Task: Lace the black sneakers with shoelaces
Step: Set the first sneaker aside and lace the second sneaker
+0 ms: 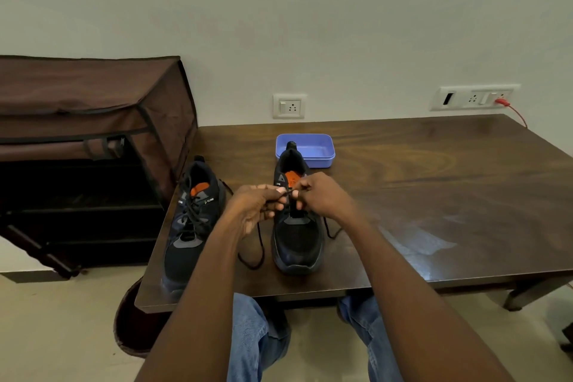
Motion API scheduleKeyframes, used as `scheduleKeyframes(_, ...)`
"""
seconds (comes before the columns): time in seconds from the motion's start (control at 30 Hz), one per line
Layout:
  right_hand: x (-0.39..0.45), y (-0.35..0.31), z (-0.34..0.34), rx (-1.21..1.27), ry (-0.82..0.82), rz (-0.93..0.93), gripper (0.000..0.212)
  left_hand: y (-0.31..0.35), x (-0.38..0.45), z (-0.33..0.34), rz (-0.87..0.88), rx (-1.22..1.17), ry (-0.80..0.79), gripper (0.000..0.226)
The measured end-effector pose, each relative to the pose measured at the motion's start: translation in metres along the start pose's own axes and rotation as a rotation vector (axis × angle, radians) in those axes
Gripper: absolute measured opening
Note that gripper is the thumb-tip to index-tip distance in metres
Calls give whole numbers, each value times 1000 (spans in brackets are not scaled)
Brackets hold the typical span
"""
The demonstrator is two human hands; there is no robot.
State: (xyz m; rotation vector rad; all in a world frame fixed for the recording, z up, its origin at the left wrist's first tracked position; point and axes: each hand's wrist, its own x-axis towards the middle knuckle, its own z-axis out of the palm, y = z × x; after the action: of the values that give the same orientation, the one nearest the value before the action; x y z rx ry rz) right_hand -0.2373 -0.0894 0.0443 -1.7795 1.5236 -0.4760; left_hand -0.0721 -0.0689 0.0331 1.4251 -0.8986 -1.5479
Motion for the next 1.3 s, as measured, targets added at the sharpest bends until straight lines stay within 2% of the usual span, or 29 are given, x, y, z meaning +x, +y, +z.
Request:
scheduleKeyframes(0.13,2,4,-2,-117,90,101,24,1,1,-4,-4,-91,2,14)
scheduleKeyframes(0.23,3,6,1,-251,177,164,17,-2,1,-1,13,-124,47,9)
scheduleKeyframes(0.33,-3,4,2,-368,232,165,13,-7,4,1,49,-40,137,9)
scheduleKeyframes(0.4,-4,3,3,-455,307,74,15,-10,5,3,107,28,182,12)
scheduleKeyframes(0.43,-4,3,4,-438,328,0,21,-12,7,5,135,50,192,13)
scheduleKeyframes(0.5,-2,0,7,-193,266,-93,27,-14,8,8,178,70,196,15)
scheduleKeyframes(0.57,2,-1,12,-13,194,-107,19,-17,9,11,197,91,195,15)
scheduleKeyframes(0.77,8,6,15,130,220,-90,16,-17,11,18,258,107,220,23)
scheduleKeyframes(0.83,9,5,17,119,237,-62,17,-18,12,19,294,154,259,21)
scheduleKeyframes(0.93,13,7,20,-236,309,-83,17,-22,15,18,370,235,370,16)
scheduleKeyframes(1.07,13,8,31,-463,381,-163,18,-28,20,17,300,341,374,15)
scheduleKeyframes(1.17,20,12,40,-455,365,-158,21,-32,23,18,265,362,367,16)
scheduleKeyframes(1.3,29,16,42,-224,318,-81,20,-35,27,16,263,337,363,15)
